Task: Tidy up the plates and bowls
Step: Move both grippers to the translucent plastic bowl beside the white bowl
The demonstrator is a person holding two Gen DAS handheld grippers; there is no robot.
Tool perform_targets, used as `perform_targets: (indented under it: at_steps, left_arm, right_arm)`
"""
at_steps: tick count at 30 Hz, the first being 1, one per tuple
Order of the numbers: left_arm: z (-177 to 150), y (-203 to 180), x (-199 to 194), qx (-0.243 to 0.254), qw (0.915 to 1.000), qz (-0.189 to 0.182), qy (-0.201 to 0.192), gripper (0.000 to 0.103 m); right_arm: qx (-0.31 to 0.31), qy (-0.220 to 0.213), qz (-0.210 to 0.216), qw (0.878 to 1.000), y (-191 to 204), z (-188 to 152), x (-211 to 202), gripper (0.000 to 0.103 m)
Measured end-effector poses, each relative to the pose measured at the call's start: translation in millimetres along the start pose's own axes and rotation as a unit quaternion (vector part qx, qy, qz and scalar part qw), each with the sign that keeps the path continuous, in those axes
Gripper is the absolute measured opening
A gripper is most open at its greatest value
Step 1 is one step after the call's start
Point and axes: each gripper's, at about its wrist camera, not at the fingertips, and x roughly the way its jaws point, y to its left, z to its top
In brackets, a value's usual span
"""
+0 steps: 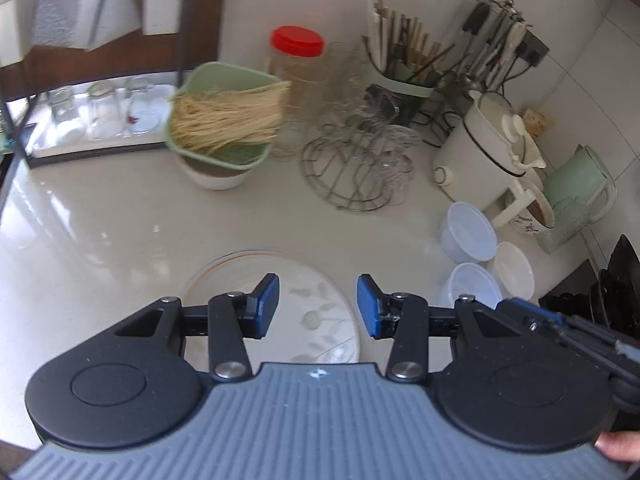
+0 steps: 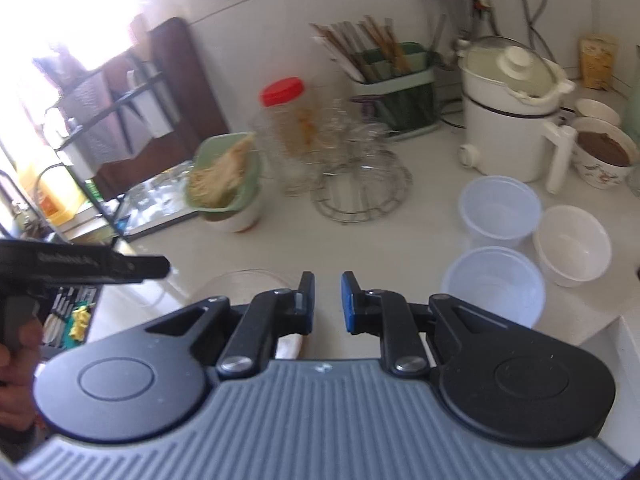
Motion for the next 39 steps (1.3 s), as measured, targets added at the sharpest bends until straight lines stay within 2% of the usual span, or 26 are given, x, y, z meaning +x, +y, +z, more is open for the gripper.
perform_targets:
  at_steps: [7,12,15,16,17,19,25,32,39]
  left_arm:
    - [2,-51,53,0.040,0.9989,-0.014,0.021,0.048]
    - [-1,-89,93,0.078,0.9947,-0.040,0.053,0.048]
    - [-2,-109,114,0.101,0.9920,-0.045,0.061,0.048]
    - [-2,-113,120,0.102,0.9911,-0.053,0.066,0.048]
    - [-4,-118,128,0.102,0.9904,-0.060,0.072,0.048]
    - [-6,-126,141,0.106,0.9885,-0.069,0.082,0.048]
    - [-9,-144,179,0.101,0.9846,-0.094,0.107,0.048]
    - [-12,-158,214,0.094,0.9802,-0.113,0.132,0.048]
    - [-8,-169,238,0.071,0.9782,-0.122,0.153,0.045]
  right_arm:
    - [0.009,0.006,-0.036,0.999,-49,-8,4,0.018]
    - [0.010,0.007,-0.070,0.997,-82,-15,5,0.018]
    - [0.017,0.017,-0.074,0.997,-100,-17,9,0.019]
    - [0.024,0.023,-0.071,0.997,-105,-18,12,0.024]
    - [0.030,0.027,-0.069,0.997,-110,-19,14,0.035]
    - [0.034,0.031,-0.067,0.997,-116,-22,19,0.044]
    - [0.058,0.034,-0.074,0.995,-134,-28,37,0.044]
    - [0.057,0.011,-0.126,0.990,-149,-33,56,0.043]
    - [0.088,0.019,-0.126,0.988,-171,-36,71,0.042]
